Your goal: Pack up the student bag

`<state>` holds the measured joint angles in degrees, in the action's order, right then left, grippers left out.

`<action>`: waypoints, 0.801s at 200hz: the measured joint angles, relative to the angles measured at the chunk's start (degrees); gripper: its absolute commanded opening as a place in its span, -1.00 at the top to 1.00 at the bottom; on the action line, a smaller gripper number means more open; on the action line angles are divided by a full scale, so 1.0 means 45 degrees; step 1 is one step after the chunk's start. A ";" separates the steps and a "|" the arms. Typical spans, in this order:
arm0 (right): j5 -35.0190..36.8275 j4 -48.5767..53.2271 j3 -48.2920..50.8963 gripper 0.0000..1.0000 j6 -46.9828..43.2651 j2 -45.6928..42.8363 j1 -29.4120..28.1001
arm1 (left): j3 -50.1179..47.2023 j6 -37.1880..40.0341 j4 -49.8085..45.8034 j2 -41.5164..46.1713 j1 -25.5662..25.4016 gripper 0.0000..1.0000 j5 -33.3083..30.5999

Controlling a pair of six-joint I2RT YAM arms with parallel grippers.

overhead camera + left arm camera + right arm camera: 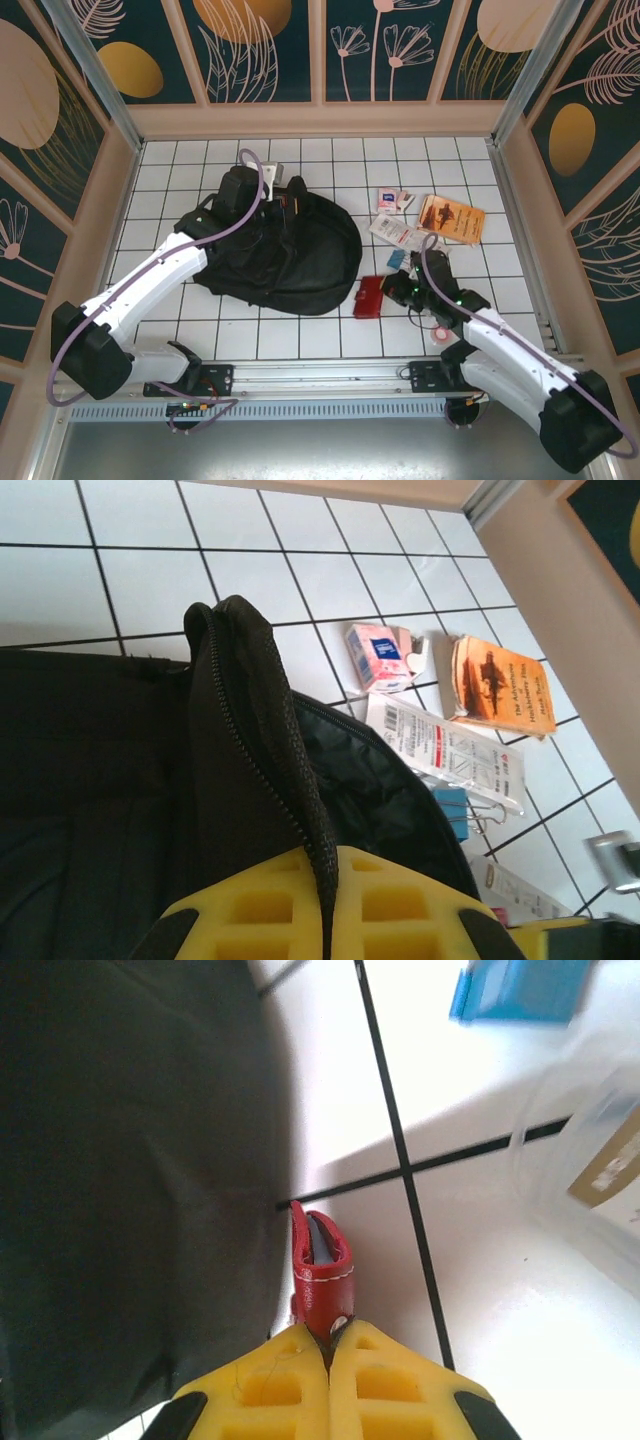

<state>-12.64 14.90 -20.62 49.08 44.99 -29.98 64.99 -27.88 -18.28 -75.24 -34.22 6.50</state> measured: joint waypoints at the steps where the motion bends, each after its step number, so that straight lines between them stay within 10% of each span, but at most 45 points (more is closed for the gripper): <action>1: 0.0029 0.0049 -0.0039 1.00 -0.0019 -0.0024 0.0000 | 0.0000 0.0005 -0.0005 -0.0005 0.0000 1.00 0.0000; 81: 0.0704 0.2016 -0.5391 1.00 -0.1185 0.0544 -0.0141 | 0.0277 0.0335 -0.0379 -0.0185 0.0005 1.00 -0.0078; 160: -0.0442 -0.1530 -0.7645 1.00 -0.0476 0.8417 -0.1817 | 0.0981 0.0136 -0.0277 -0.0369 0.0005 1.00 0.0981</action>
<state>-14.63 8.01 -55.02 46.94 82.87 -38.15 69.41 -27.27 -19.53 -76.90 -34.20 10.92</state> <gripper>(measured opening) 0.062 0.072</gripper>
